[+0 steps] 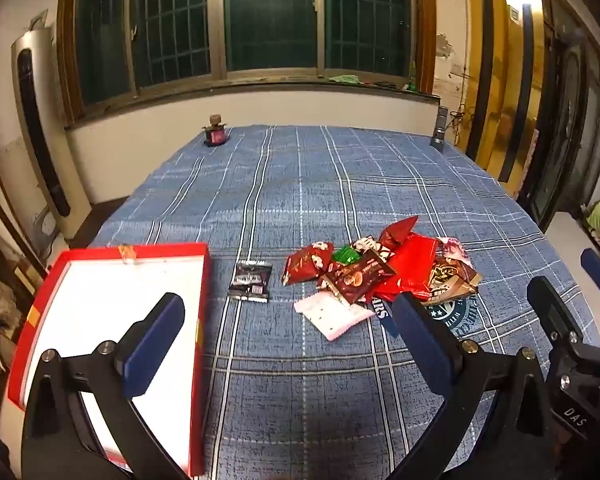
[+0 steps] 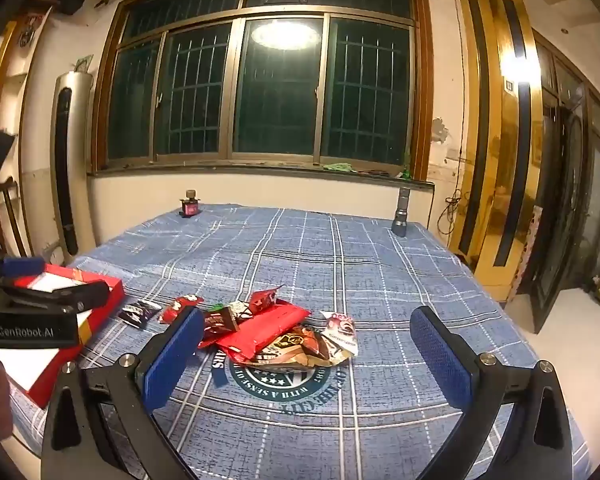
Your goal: Organize snacks
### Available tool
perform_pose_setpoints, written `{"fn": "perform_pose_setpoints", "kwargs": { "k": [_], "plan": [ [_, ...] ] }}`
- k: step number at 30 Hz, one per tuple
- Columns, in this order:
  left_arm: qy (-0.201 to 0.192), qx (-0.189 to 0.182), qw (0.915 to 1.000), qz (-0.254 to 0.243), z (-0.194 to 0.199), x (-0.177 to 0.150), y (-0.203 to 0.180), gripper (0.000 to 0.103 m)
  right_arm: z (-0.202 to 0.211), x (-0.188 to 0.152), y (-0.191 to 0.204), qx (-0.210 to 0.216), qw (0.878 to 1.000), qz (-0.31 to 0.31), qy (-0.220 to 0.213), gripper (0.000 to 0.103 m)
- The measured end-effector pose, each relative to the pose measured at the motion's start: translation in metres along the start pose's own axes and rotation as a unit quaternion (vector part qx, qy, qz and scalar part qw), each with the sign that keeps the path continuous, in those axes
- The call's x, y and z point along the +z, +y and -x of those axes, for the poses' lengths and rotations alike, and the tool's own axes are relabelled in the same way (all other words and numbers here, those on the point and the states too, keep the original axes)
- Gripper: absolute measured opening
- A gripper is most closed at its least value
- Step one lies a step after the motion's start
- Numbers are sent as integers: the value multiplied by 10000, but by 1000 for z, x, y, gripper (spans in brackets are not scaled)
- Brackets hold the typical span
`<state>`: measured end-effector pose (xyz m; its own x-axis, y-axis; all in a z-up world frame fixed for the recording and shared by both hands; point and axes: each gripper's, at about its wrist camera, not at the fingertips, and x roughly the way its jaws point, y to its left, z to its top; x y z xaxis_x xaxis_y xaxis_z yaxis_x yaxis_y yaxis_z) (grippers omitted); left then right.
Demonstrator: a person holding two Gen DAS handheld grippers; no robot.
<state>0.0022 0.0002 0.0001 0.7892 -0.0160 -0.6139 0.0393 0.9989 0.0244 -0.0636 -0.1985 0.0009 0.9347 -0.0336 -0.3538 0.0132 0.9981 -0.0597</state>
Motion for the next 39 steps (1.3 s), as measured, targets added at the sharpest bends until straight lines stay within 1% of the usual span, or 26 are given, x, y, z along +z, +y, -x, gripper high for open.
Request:
{"fn": "perform_pose_setpoints", "kwargs": {
  "k": [1, 4, 5, 7, 8, 9, 16, 20, 23, 26, 29, 31, 34, 36, 39],
  "plan": [
    [-79, 6, 9999, 81, 2, -9, 2, 103, -1, -1, 1, 30, 10000, -6, 31, 103],
    [-118, 87, 9998, 131, 4, -14, 0, 103, -2, -3, 7, 90, 9998, -28, 155, 103],
    [-129, 123, 9997, 140, 5, -16, -2, 103, -5, -7, -1, 216, 9993, -220, 214, 103],
    [-137, 170, 9997, 142, 8, -20, -6, 103, -6, -13, -1, 288, 9990, -258, 217, 103],
    [37, 48, 10000, 21, 2, -15, 0, 103, -6, -15, 0, 318, 9988, -277, 260, 103],
    [67, 22, 10000, 39, -1, -17, 4, 103, -6, -15, 0, 343, 9985, -302, 311, 103],
    [101, 138, 9998, -30, -4, -21, 5, 103, -8, -22, -6, 420, 9972, -458, 421, 103],
    [190, 191, 9996, -48, -7, -24, 8, 103, -13, -27, -8, 446, 9964, -518, 505, 103],
    [222, 299, 9993, -13, -9, -28, 19, 103, -13, -28, -10, 406, 9964, -497, 546, 103],
    [233, 506, 9984, 27, -12, -33, 32, 103, -12, -28, -13, 358, 9965, -494, 565, 103],
    [267, 664, 9974, 75, -15, -36, 44, 103, -15, -31, -16, 381, 9953, -529, 710, 103],
    [282, 779, 9965, 123, -16, -39, 54, 103, -20, -34, -17, 481, 9932, -628, 851, 103],
    [328, 750, 9965, 143, -17, -42, 61, 103, -26, -37, -16, 624, 9904, -714, 1001, 103],
    [316, 616, 9975, 114, -16, -42, 58, 103, -30, -40, -15, 608, 9903, -683, 1049, 103],
    [342, 407, 9985, -95, -16, -44, 48, 103, -36, -42, -22, 522, 9889, -763, 1162, 103]
  ]
}}
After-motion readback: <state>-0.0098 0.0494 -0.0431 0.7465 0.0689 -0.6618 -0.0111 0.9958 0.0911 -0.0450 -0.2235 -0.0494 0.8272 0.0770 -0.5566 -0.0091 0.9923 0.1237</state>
